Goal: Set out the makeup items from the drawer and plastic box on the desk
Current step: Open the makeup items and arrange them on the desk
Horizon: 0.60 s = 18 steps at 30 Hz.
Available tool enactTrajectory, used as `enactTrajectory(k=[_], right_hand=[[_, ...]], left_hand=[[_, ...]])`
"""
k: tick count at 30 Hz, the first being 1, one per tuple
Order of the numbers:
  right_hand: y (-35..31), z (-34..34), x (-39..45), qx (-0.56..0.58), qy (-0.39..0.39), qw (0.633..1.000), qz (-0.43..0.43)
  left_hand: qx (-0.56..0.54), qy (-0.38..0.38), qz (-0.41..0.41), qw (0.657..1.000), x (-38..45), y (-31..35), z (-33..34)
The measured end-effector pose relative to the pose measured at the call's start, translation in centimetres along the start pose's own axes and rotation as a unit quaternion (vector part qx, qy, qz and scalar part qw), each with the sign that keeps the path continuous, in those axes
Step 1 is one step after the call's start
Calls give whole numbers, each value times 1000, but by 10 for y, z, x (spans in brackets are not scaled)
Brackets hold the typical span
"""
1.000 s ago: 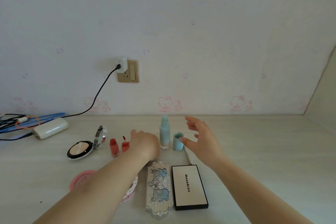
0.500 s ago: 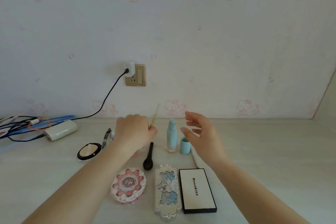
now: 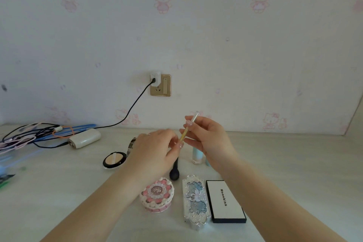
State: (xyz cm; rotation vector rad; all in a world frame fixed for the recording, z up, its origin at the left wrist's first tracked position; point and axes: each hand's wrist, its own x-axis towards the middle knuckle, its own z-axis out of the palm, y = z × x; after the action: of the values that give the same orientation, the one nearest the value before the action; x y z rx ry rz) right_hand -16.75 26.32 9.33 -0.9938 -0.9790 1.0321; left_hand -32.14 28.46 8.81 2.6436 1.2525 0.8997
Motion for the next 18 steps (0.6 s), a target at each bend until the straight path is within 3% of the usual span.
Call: enactTrajectory(k=[7, 18], right_hand=[[13, 7, -10, -25, 15, 1000, 6], [13, 4, -21, 20, -2, 1000, 22]], left_hand=[[-260, -14, -92, 961, -2, 8, 4], [-323, -21, -114, 939, -9, 8, 5]])
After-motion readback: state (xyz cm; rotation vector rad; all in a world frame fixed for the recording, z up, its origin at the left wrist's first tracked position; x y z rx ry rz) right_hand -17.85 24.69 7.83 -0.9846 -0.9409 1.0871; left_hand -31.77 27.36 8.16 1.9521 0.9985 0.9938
